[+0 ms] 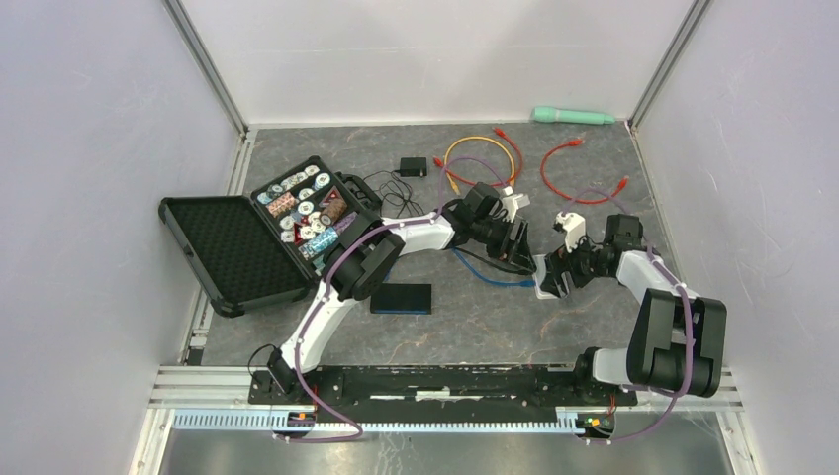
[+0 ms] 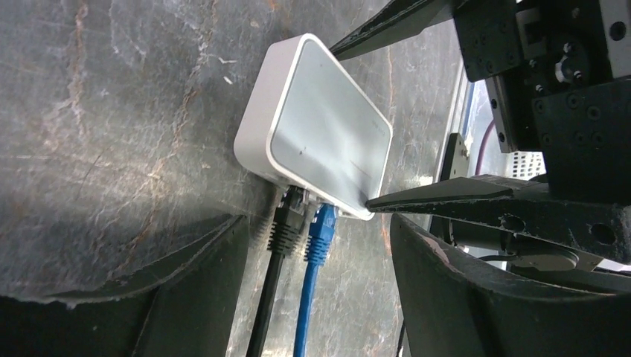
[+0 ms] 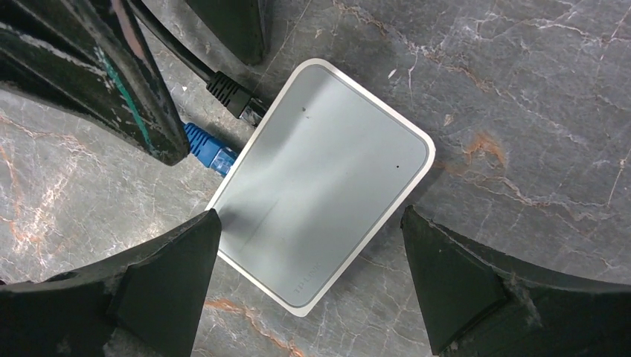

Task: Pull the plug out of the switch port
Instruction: Pull the connector from the switch port.

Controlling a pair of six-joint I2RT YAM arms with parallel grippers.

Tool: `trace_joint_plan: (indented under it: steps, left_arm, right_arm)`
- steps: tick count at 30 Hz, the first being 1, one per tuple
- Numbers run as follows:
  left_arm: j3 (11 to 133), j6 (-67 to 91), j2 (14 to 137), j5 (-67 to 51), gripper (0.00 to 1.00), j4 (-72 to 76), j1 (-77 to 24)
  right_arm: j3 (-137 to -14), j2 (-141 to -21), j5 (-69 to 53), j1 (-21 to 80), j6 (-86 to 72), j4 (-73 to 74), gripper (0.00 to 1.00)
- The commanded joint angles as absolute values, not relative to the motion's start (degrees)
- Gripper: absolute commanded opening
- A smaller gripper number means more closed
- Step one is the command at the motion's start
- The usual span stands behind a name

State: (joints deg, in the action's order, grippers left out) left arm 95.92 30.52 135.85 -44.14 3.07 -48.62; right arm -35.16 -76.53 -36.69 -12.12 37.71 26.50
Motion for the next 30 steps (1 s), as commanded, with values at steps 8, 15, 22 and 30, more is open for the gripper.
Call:
trace_joint_plan:
  steps: [8,15,22,30]
  left_arm:
    - [97.5,36.3,141.1,-46.7,0.64,5.6,-49.8]
    - [97.4,38.5,142.7,-47.8,0.56,7.6,-49.7]
    - [97.6,38.9,143.5,-48.1,0.50,8.1,-49.8]
    - [97.3,39.8,143.9,-45.8,0.50,6.3,-49.7]
  right_arm:
    - [-36.1,-82.5,-41.0,-15.0,42.2,26.8,0.97]
    - [-36.3,-85.0,-41.8,-16.4,43.0,27.1,0.93]
    - [-36.6,-86.7,-41.7,-16.7,43.3,27.2,0.90]
    - [-36.3,-87.1,-41.3,-16.7,43.7,27.1,0.88]
